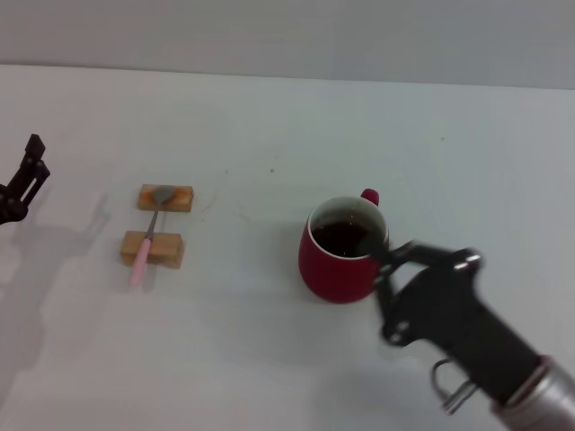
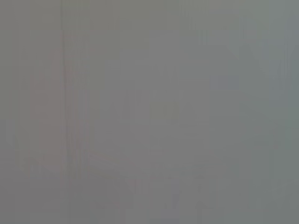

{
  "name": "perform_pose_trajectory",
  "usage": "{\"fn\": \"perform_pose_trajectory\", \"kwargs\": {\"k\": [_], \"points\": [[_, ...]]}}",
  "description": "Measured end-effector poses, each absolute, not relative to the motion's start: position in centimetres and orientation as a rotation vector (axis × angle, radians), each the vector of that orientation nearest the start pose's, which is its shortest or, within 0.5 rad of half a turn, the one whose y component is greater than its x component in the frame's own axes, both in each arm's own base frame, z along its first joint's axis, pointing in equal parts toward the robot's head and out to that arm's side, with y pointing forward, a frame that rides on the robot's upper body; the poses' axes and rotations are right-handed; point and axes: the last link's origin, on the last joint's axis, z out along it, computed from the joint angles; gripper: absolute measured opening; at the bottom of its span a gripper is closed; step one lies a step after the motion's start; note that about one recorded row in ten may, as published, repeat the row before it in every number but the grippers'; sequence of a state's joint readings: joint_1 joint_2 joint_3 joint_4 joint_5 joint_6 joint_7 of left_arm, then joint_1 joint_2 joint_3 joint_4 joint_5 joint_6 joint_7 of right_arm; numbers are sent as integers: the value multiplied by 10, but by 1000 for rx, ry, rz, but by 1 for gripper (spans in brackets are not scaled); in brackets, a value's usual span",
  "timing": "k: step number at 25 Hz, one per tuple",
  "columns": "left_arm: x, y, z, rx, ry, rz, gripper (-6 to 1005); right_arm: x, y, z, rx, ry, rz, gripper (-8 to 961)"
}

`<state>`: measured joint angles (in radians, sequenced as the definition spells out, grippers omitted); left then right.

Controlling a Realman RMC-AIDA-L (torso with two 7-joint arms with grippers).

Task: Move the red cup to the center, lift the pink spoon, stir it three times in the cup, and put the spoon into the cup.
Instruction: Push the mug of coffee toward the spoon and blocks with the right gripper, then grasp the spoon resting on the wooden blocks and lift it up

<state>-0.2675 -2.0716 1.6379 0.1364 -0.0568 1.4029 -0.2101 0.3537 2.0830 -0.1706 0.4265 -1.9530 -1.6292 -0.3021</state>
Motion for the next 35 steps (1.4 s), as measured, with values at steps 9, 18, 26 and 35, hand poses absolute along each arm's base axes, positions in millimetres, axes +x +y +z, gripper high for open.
{"fn": "perform_pose_trajectory", "kwargs": {"k": [9,18,26,35], "points": [[-348,278,15,-1594,-381,-746,781,278,198,-42,-1557,72,811,0],[-344,281,6,-1630,-387,-743,778,327,181,-9,-1268,317,677,0],[-345,264,-10,-1722,-400,-739,775,344,175,-3,-1215,429,695,0],[-349,236,-28,-1824,-451,-738,772,351,174,-3,-1217,447,661,-1]]}}
